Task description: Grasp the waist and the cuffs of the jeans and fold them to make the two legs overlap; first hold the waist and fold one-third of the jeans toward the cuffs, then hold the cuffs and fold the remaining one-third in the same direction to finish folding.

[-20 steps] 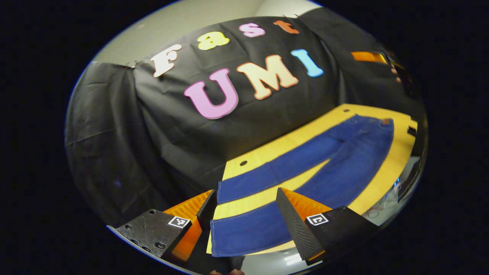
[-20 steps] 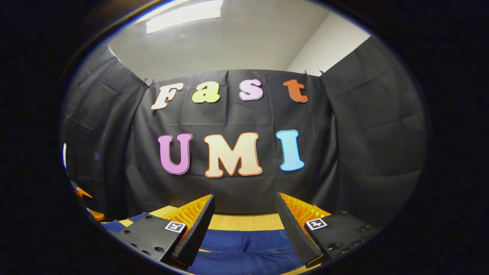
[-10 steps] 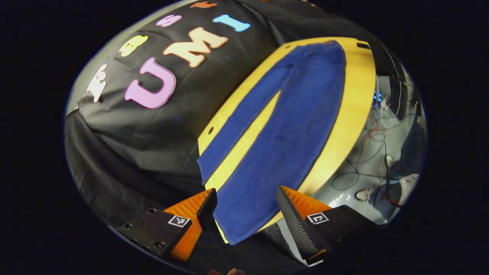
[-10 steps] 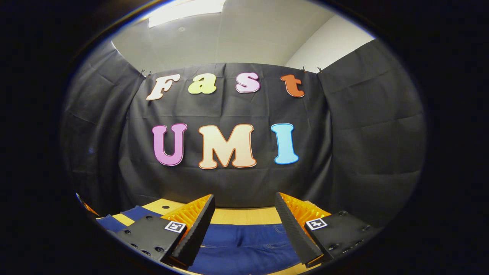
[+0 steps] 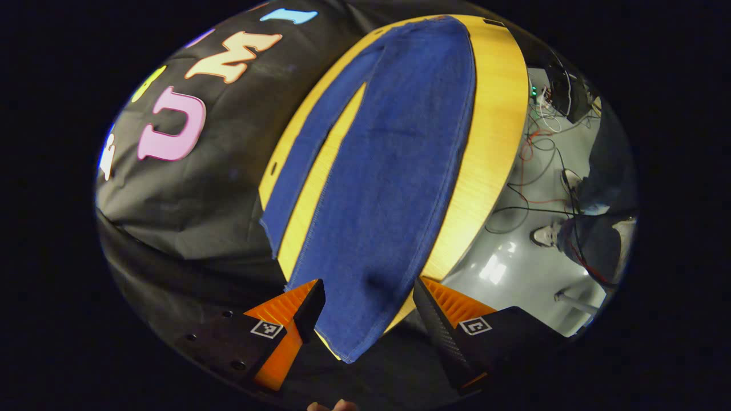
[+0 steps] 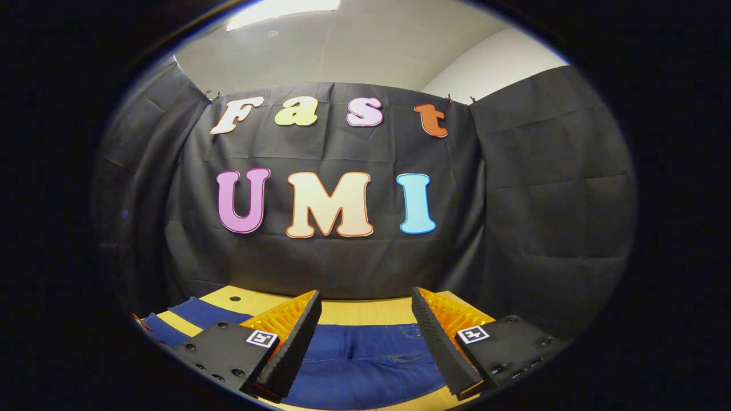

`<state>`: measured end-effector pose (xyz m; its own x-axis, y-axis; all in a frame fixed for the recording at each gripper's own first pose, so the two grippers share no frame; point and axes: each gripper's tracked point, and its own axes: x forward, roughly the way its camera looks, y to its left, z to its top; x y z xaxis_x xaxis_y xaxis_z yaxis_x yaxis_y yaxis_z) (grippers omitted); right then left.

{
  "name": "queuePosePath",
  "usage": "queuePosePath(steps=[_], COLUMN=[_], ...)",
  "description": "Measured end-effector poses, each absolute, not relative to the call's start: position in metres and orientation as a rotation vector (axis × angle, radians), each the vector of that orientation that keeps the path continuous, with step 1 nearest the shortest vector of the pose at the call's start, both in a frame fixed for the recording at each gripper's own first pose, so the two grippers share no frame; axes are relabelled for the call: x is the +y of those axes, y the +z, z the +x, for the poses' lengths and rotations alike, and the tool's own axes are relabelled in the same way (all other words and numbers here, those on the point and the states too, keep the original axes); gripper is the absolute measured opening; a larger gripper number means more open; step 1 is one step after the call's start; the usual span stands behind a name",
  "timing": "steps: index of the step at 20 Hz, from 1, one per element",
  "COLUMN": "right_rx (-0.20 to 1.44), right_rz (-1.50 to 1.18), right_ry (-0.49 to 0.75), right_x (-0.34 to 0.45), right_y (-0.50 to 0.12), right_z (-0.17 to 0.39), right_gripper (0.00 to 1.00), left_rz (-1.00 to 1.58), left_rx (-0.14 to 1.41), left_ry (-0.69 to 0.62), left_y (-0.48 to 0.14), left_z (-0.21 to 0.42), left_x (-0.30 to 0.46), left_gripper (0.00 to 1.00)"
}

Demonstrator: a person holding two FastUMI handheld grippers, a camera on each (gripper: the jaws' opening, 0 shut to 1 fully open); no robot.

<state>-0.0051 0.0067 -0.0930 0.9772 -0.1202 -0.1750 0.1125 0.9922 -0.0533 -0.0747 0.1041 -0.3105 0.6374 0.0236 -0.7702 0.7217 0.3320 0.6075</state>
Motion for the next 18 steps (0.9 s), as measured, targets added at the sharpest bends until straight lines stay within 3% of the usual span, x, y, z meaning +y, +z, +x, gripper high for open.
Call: queuePosePath(steps=[8, 12, 18], right_rx=[0.186, 0.207, 0.329], right_rz=[-0.066, -0.121, -0.372], right_ry=[-0.152, -0.158, -0.113], right_x=[0.013, 0.003, -0.051], right_y=[-0.098, -0.106, -0.141], right_z=[0.000, -0.004, -0.030], right_gripper=[0.97, 0.98, 1.00], left_rz=[1.243, 1.241, 1.149], left_rx=[0.747, 0.762, 0.823], left_ry=[-0.588, -0.599, -0.557], left_y=[-0.330, -0.340, -0.341], left_z=[-0.026, -0.023, -0.026], left_x=[0.099, 0.098, 0.098], left_gripper=[0.82, 0.04, 0.00])
